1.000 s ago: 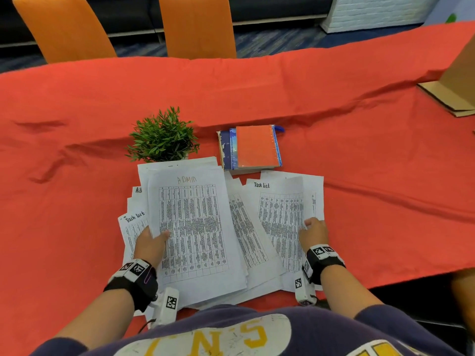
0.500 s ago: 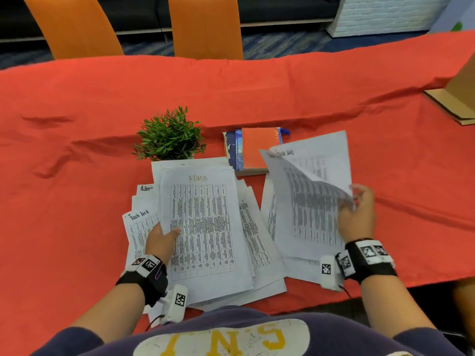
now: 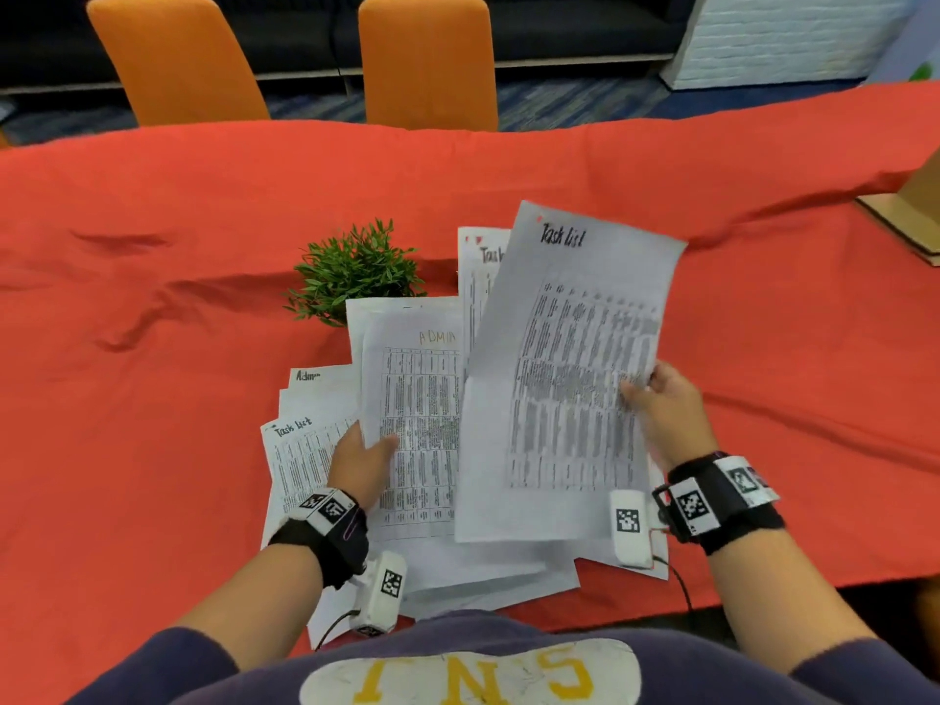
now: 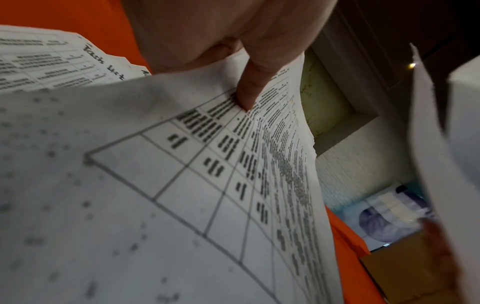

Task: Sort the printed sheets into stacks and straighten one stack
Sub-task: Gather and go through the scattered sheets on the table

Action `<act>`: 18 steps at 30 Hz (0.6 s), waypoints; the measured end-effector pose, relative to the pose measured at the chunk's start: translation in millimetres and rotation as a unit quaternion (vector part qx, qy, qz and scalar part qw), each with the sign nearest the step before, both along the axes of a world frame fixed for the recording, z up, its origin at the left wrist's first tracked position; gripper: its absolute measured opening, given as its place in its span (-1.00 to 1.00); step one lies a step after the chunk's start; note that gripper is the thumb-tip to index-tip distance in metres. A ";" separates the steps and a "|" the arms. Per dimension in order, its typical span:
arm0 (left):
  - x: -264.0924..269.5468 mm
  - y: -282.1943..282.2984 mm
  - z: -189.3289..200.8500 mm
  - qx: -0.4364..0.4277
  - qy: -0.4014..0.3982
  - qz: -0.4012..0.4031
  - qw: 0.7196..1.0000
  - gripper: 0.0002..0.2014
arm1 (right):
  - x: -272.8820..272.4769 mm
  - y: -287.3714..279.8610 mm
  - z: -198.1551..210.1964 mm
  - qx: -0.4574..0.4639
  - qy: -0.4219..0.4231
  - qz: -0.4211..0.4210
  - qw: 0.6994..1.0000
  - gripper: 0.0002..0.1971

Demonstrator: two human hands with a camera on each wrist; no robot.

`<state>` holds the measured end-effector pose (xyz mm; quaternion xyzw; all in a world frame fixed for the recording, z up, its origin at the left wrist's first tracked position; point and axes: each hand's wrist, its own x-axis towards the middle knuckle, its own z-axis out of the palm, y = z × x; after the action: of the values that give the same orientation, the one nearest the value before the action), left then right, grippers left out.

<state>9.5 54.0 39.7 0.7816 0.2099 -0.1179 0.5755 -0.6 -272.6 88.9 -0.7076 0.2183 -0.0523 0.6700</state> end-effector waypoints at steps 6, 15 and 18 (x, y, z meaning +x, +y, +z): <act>-4.2 -18.9 12.4 -0.069 0.001 -0.027 0.997 -0.82 | -3.6 34.8 -57.0 -0.022 0.143 0.085 0.986 -0.62; -12.4 -22.0 8.7 -0.099 0.022 -0.033 0.994 -0.24 | -2.4 58.1 -45.2 -0.041 0.141 0.120 0.982 -0.39; -14.0 -28.9 21.5 -0.058 -0.017 -0.047 0.997 -0.67 | 0.9 63.7 -38.7 -0.076 0.106 0.137 0.982 -0.58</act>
<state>-4.5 25.1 61.1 0.7576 0.1565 -0.1435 0.6172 0.2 -208.9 50.2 -0.7814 0.1842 0.0987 0.5880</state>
